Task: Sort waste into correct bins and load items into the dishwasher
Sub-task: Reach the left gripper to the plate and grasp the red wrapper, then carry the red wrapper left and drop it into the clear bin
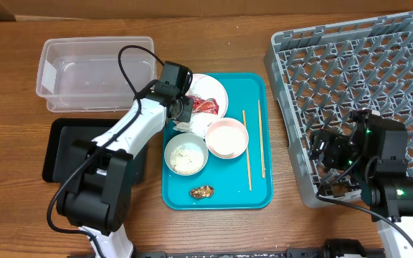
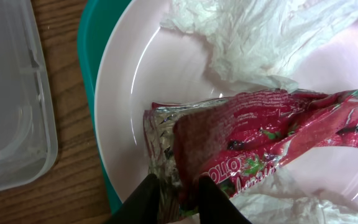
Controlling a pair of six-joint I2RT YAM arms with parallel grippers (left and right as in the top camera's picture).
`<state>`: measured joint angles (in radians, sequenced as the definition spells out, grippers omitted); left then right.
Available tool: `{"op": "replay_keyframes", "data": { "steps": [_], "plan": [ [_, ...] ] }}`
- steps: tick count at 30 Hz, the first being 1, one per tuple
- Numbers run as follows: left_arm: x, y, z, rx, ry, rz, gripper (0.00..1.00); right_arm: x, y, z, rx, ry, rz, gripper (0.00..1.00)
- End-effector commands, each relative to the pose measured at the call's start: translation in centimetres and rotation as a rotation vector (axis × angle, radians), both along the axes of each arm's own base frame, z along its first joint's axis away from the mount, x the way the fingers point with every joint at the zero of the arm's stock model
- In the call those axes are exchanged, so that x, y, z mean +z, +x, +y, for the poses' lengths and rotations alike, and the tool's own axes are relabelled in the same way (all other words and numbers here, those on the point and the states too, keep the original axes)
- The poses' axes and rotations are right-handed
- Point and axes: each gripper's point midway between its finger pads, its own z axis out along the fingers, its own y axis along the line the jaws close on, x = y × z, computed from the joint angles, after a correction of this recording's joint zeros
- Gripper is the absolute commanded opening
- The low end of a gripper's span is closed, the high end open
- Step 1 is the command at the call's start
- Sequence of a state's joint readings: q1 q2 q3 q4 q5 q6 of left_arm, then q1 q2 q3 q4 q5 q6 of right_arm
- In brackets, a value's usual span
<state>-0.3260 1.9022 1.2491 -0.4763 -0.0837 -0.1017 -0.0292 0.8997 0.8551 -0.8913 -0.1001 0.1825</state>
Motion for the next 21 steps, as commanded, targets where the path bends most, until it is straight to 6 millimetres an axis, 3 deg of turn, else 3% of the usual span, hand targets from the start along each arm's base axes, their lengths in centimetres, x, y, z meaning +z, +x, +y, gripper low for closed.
{"op": "replay_keyframes", "data": {
  "steps": [1,2,5,8,16,19,21],
  "plan": [
    [0.2,0.3,0.1,0.003,0.008,-0.003,0.1,1.7,0.5,0.1,0.008,0.001,-0.045,1.0],
    [0.2,0.2,0.1,0.003,0.01,0.001,0.04,1.7,0.5,0.1,0.008,0.001,-0.045,1.0],
    [0.4,0.2,0.1,0.003,0.01,0.001,0.04,1.7,0.5,0.1,0.008,0.001,-0.045,1.0],
    [2.2,0.5,0.2,0.008,0.008,-0.028,0.04,1.7,0.5,0.1,0.008,0.001,-0.045,1.0],
    [14.1,1.8,0.5,0.029,-0.052,-0.257,0.04,1.7,0.5,0.1,0.008,0.001,-0.045,1.0],
    [16.6,2.0,2.4,0.085,-0.016,-0.329,0.04,1.7,0.5,0.1,0.008,0.001,-0.045,1.0],
    [17.8,2.2,5.1,0.157,0.039,-0.369,0.04,1.7,0.5,0.1,0.008,0.001,-0.045,1.0]
  ]
}}
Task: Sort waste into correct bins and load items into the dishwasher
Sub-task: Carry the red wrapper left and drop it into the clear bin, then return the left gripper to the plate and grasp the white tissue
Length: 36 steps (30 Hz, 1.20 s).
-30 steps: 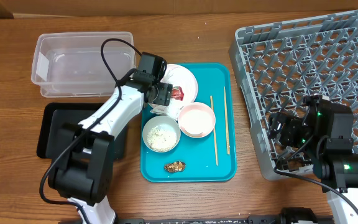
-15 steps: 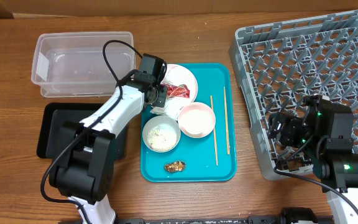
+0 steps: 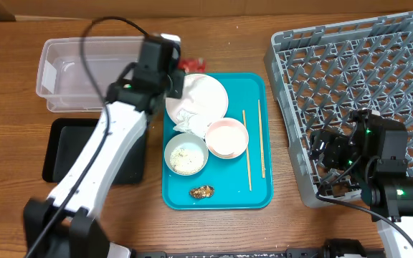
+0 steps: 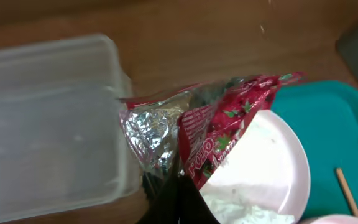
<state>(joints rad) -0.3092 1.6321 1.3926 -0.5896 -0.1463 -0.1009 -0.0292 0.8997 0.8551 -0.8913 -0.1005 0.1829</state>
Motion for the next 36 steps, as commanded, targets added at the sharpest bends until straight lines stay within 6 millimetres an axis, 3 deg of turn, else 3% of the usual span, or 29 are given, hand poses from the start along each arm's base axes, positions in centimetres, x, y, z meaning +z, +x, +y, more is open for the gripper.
{"op": "replay_keyframes", "data": {
  "steps": [1,9,12,14,15,17,23,24,26,30,36],
  "plan": [
    [2.2,0.7,4.4,0.14,0.078,-0.067,0.04,1.7,0.5,0.1,0.008,0.001,-0.045,1.0],
    [1.6,1.3,11.5,0.334,0.069,-0.05,0.04,1.7,0.5,0.1,0.008,0.001,-0.045,1.0],
    [1.0,1.0,12.9,0.367,0.056,-0.025,0.06,1.7,0.5,0.1,0.008,0.001,-0.044,1.0],
    [0.8,0.9,13.0,0.362,0.044,-0.015,0.26,1.7,0.5,0.1,0.008,0.001,-0.044,1.0],
    [0.7,0.9,12.8,0.356,0.037,-0.012,0.46,1.7,0.5,0.1,0.008,0.001,-0.045,1.0],
    [0.7,1.0,12.0,0.327,0.008,-0.007,0.56,1.7,0.5,0.1,0.008,0.001,-0.044,1.0],
    [0.8,1.4,5.3,0.096,-0.191,0.009,0.58,1.7,0.5,0.1,0.008,0.001,-0.044,1.0],
    [0.6,1.5,3.5,0.051,-0.205,0.014,0.59,1.7,0.5,0.1,0.008,0.001,-0.044,1.0],
    [-0.2,1.5,2.0,0.02,-0.202,0.029,0.59,1.7,0.5,0.1,0.008,0.001,-0.044,1.0],
    [-3.1,1.6,-1.0,-0.036,-0.189,0.087,0.61,1.7,0.5,0.1,0.008,0.001,-0.044,1.0],
    [-9.3,2.0,-4.5,-0.092,-0.162,0.189,0.64,1.6,0.4,0.1,0.008,0.001,-0.041,1.0]
  ]
}}
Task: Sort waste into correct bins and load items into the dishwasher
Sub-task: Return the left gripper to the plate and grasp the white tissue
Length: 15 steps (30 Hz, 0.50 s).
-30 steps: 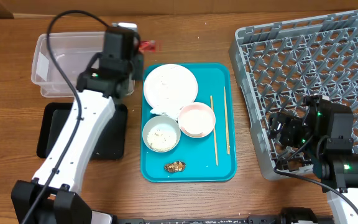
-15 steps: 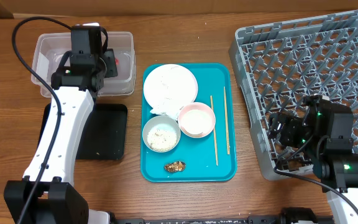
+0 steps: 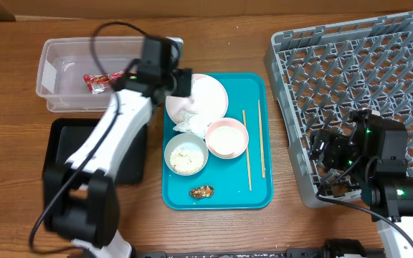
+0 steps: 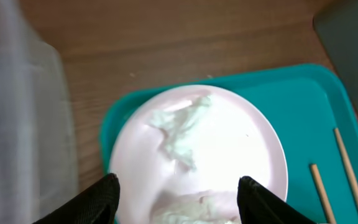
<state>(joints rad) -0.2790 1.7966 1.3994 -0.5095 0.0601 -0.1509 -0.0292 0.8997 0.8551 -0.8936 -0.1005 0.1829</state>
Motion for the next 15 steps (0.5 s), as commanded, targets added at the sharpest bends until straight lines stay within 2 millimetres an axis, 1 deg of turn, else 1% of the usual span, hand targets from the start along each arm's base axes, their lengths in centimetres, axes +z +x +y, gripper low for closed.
{"op": "replay_keyframes", "data": {
  "steps": [1,2,3,7,10,12,13,15],
  "plan": [
    [-4.4,0.3,-2.0,-0.038,0.002,0.071,0.65,1.7,0.5,0.1,0.008,0.001,-0.044,1.0],
    [-5.3,0.4,-2.3,-0.043,0.005,0.081,0.66,1.7,0.5,0.1,0.008,0.001,-0.044,1.0],
    [-6.9,0.6,-2.8,-0.051,0.01,0.097,0.66,1.7,0.5,0.1,0.008,0.001,-0.044,1.0],
    [-9.8,0.8,-3.0,-0.053,0.021,0.13,0.66,1.7,0.4,0.1,0.008,0.001,-0.043,1.0],
    [-11.5,0.7,-3.0,-0.053,0.03,0.159,0.64,1.6,0.4,0.1,0.008,0.001,-0.041,1.0],
    [-12.4,0.6,-3.0,-0.052,0.035,0.175,0.56,1.6,0.3,0.1,0.008,0.001,-0.037,1.0],
    [-12.6,0.6,-2.9,-0.052,0.036,0.179,0.48,1.5,0.3,0.1,0.008,0.001,-0.037,1.0],
    [-12.6,0.6,-2.9,-0.051,0.038,0.176,0.21,1.5,0.3,0.1,0.008,0.001,-0.034,1.0]
  ]
}}
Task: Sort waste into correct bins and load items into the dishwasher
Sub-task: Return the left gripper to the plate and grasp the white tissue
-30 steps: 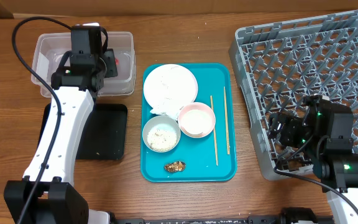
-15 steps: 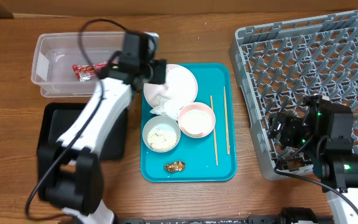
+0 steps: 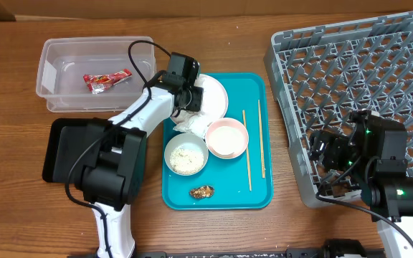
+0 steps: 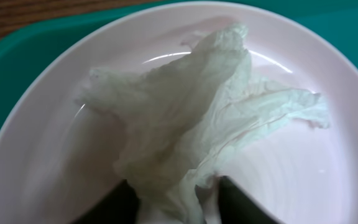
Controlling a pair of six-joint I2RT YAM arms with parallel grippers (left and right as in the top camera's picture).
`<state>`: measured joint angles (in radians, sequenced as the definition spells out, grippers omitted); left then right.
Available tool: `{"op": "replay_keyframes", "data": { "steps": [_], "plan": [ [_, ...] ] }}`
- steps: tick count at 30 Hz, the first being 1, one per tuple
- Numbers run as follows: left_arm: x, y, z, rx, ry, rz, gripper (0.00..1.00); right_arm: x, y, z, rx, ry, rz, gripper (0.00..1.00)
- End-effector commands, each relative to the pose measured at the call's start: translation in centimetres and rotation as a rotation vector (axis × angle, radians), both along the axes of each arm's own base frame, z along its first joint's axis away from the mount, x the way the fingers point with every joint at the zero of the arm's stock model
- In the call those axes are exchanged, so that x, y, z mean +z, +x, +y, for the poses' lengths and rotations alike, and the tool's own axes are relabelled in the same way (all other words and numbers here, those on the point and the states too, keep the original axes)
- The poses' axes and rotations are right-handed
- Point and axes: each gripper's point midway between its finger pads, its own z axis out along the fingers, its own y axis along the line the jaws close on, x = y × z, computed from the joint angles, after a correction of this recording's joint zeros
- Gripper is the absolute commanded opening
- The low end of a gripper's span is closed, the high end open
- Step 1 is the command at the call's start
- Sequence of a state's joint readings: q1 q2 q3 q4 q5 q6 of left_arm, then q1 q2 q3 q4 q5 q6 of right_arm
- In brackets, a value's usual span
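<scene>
A crumpled white tissue (image 4: 191,112) lies on the white plate (image 4: 55,155) at the back of the teal tray (image 3: 228,183). My left gripper (image 4: 178,202) is low over the plate (image 3: 215,97), open, its dark fingers (image 4: 114,208) standing on either side of the tissue and touching it. In the overhead view the left gripper (image 3: 186,92) covers the plate's left part. A red snack wrapper (image 3: 107,79) lies in the clear plastic bin (image 3: 49,100). My right gripper (image 3: 330,159) hangs at the front left edge of the grey dish rack (image 3: 357,79); its jaws are unclear.
On the tray sit a bowl of rice bits (image 3: 186,154), a pink bowl (image 3: 226,137), two chopsticks (image 3: 247,150) and a brown food scrap (image 3: 201,191). A black bin (image 3: 63,150) sits left of the tray, in front of the clear bin.
My left gripper has come down from above the plate to just over it, and its fingers now stand around the tissue. The wrapper stays in the clear bin. The right arm is unmoved.
My left gripper was shut on the red wrapper on the plate. Then it held the wrapper beside the clear bin's corner. Later the wrapper lay in the clear bin and the gripper was open above the plate. Now it is down at the tissue.
</scene>
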<state>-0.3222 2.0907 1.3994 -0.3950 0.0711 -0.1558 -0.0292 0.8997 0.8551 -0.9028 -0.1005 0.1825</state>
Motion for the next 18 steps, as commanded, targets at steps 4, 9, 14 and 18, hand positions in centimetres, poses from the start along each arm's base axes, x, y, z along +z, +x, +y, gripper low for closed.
{"op": "replay_keyframes", "data": {
  "steps": [4,9,14,18],
  "plan": [
    [1.4,0.6,-0.2,0.002,-0.005,-0.038,0.04,1.6,0.4,0.1,0.008,0.001,-0.04,1.0],
    [6.5,1.7,1.3,0.056,0.042,-0.161,0.04,1.6,0.4,0.1,0.008,0.001,-0.04,1.0],
    [13.1,1.0,2.0,0.073,0.022,-0.263,0.04,1.6,0.4,0.1,0.008,0.001,-0.04,1.0],
    [16.3,0.2,3.7,0.118,0.054,-0.315,0.04,1.6,0.4,0.1,0.008,0.001,-0.038,1.0]
  ]
}}
